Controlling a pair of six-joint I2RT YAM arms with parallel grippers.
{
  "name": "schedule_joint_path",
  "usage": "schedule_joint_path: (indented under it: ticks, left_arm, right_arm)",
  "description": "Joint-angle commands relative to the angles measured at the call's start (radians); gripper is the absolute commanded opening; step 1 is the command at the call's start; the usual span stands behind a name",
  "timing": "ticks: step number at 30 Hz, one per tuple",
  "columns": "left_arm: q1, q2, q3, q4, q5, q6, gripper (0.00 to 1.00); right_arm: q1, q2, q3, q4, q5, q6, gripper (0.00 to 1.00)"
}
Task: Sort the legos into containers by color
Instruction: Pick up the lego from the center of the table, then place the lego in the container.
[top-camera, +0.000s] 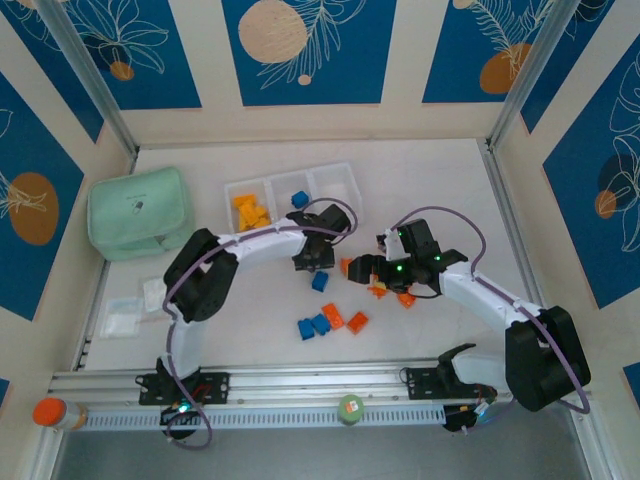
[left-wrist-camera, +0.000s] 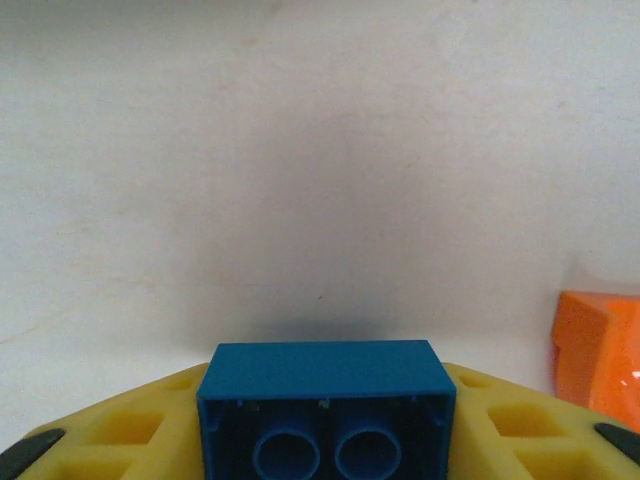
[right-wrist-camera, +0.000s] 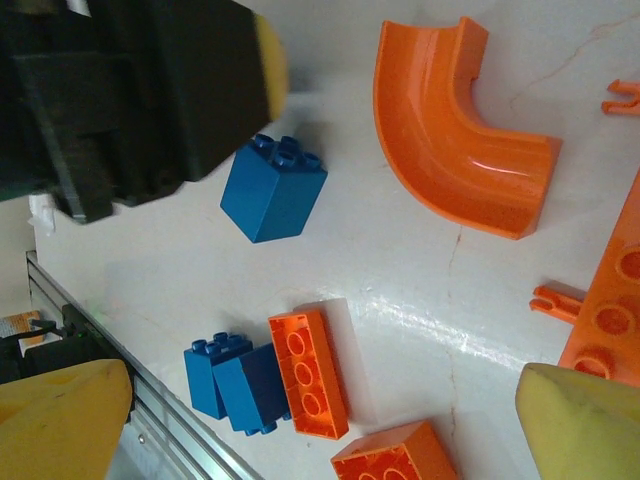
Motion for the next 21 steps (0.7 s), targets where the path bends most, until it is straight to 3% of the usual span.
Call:
schedule_joint_path:
  ticks: [1, 12, 21]
  left_arm:
    - [-0.004, -0.089, 0.046, -0.083, -0.067, 0.069, 0.46]
    - [0.086, -0.073, 0.276, -0.203, -0.141, 0.350, 0.46]
    - [0.209, 0.094, 0.447, -0.138, -0.042, 0.635, 0.47]
  right_arm:
    - [-0.002, -0.031, 0.040, -0.035, -0.024, -0.020, 0.99]
    - [-0.001, 0.018, 0.138, -0.010, -0.039, -0.008, 0.99]
    - [-0.016, 0.094, 0.209, 0.025, -0.032, 0.009, 0.99]
